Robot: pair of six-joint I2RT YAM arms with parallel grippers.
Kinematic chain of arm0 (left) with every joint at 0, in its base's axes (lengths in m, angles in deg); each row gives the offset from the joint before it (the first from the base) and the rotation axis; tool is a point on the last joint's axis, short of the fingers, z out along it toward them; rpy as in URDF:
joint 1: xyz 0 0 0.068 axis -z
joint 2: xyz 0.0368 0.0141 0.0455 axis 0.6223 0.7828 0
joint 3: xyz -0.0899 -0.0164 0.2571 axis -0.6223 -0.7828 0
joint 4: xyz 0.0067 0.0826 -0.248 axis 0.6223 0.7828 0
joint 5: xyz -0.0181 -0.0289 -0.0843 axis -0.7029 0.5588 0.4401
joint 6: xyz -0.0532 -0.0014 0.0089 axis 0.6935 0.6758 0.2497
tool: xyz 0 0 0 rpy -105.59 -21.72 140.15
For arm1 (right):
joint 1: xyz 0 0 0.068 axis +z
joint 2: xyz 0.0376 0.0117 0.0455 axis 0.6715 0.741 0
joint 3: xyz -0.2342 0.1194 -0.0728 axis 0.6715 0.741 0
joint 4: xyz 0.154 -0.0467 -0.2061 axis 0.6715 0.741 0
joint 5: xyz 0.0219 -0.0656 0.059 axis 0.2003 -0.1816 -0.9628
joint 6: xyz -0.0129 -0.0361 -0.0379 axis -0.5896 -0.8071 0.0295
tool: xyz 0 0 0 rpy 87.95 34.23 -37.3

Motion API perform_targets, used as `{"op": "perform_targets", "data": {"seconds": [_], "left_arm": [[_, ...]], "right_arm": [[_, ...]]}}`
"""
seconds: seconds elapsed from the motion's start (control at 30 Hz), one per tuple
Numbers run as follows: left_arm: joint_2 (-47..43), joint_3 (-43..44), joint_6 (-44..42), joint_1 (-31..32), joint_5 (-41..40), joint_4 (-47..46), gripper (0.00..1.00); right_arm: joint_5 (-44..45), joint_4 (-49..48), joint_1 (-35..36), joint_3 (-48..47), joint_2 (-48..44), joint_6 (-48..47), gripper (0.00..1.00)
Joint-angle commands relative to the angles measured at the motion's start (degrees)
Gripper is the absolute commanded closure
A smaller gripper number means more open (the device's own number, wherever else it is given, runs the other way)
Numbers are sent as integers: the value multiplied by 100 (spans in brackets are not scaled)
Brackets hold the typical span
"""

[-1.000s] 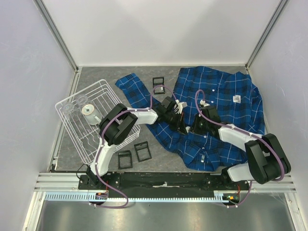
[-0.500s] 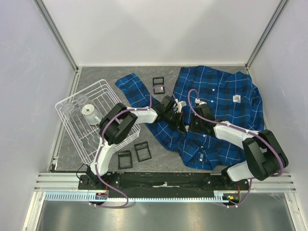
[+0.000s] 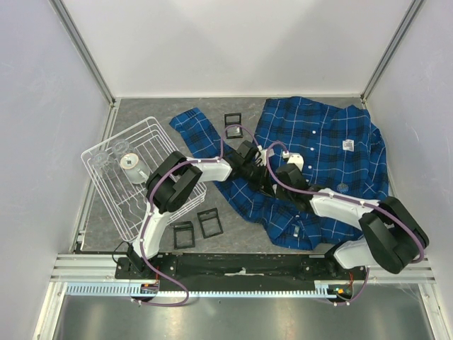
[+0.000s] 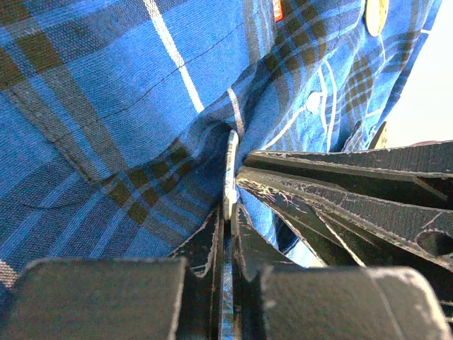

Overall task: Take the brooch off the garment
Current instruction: Remove the brooch from the clothes.

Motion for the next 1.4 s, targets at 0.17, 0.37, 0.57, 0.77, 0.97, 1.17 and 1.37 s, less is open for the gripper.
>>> {"op": "perform_targets", "data": {"seconds": [0.17, 0.37, 0.57, 0.77, 0.97, 1.17, 1.37], "left_arm": [[143, -190, -75, 374, 272, 261, 98], [125, -181, -66, 374, 237, 252, 98], [37, -234, -58, 374, 149, 261, 98], [63, -164, -128, 365, 132, 349, 98], [64, -164, -128, 357, 158, 375, 98], [20, -181, -154, 357, 149, 384, 98], [20, -181, -163, 365, 167, 375, 98]], "right_arm": [[271, -1206, 48, 671, -767, -39, 75], [360, -662, 57, 654, -1268, -4, 68], [141, 15, 48, 583, -1462, 14, 70], [-404, 209, 48, 812, -1594, 22, 81], [-502, 209, 48, 812, -1322, 66, 82], [-291, 288, 48, 697, -987, 119, 82], [-36, 394, 39, 662, -1022, 259, 87]]}}
